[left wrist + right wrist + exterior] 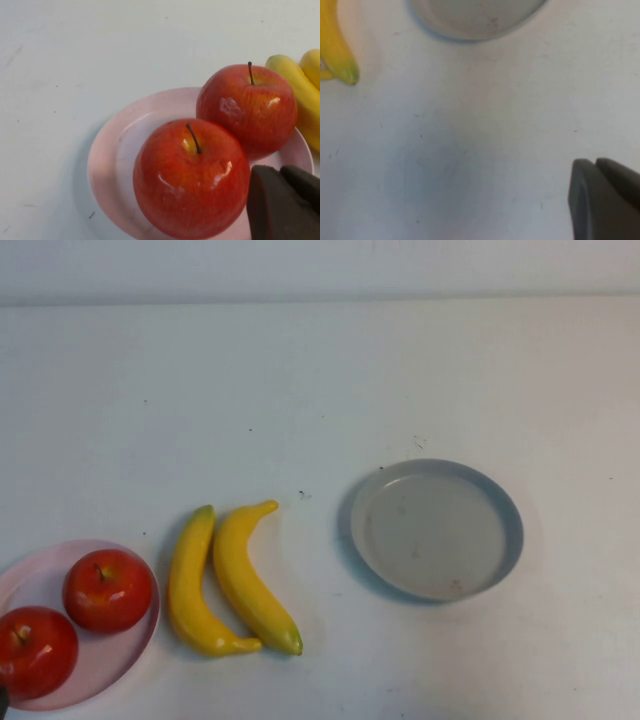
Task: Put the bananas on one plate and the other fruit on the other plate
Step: Put another type of fruit in the right plate
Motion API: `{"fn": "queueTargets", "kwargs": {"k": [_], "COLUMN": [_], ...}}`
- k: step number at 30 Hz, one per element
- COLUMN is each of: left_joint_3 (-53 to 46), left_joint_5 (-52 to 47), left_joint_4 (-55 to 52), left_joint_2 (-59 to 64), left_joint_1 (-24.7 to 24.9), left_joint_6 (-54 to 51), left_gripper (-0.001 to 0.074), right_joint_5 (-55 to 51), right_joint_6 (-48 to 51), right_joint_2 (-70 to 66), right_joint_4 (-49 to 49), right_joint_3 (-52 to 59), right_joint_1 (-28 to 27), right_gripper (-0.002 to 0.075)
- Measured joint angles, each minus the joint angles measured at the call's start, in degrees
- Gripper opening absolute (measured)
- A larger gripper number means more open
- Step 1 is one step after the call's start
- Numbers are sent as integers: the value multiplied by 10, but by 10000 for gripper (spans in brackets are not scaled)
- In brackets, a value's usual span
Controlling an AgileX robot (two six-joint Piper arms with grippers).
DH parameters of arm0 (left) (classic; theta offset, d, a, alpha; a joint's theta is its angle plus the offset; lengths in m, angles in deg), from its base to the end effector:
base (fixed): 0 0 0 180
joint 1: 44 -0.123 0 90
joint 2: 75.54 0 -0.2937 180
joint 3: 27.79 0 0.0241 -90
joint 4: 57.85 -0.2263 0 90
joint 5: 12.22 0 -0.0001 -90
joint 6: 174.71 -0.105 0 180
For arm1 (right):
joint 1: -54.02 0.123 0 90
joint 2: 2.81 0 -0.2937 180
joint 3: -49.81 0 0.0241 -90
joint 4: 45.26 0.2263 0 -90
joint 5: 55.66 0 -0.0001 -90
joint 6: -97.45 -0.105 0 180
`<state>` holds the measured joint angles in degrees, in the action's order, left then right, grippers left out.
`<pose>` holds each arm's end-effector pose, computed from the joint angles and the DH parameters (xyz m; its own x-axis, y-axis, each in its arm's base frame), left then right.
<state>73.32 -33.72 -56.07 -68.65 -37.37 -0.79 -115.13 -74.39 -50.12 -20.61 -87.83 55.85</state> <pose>0.0322 -0.0049 0.1677 -0.2843 0.1107 -0.9523 0.1486 0.9864 0.0703 0.0795 0.0403 0.2823 -0.8518 0.0535 -0.5211 -0.1539 0.9253 0.3466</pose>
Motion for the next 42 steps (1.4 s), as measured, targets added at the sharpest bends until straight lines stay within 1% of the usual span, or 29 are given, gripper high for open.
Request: {"fn": "queueTargets", "kwargs": {"k": [4,7,9,12,14,18,21,24,29,31,33,37,42], "left_joint_3": [0,0,0,0,0,0,0,0,0,0,0,0,0], "left_joint_5": [0,0,0,0,0,0,0,0,0,0,0,0,0], "left_joint_4": [0,0,0,0,0,0,0,0,0,-1,-1,-1,-1], "left_joint_2": [0,0,0,0,0,0,0,0,0,0,0,0,0], "left_joint_1": [0,0,0,0,0,0,0,0,0,0,0,0,0], "left_joint_6": [0,0,0,0,0,0,0,0,0,0,0,0,0], "left_gripper": [4,4,4,4,4,4,4,4,4,4,4,4,4], "right_joint_5": [19,36,48,61,64,70,71,71,61,46,29,-14,-55], "right_joint_6": [15,19,19,21,21,21,21,22,22,10,-37,-125,-153], "right_joint_2": [-71,-128,-165,-240,-301,-401,-478,-559,-676,-717,-759,-830,-891], "right_joint_4": [0,0,0,-8,-20,-36,-44,-55,-65,-73,-99,-157,-189], "right_joint_3": [-21,-45,-63,-103,-140,-223,-295,-380,-514,-570,-628,-731,-826], "right_joint_1": [32,74,113,193,250,333,384,428,470,477,484,491,491], "right_gripper": [-17,-17,-17,-17,-17,-13,29,125,318,371,395,407,410]}}
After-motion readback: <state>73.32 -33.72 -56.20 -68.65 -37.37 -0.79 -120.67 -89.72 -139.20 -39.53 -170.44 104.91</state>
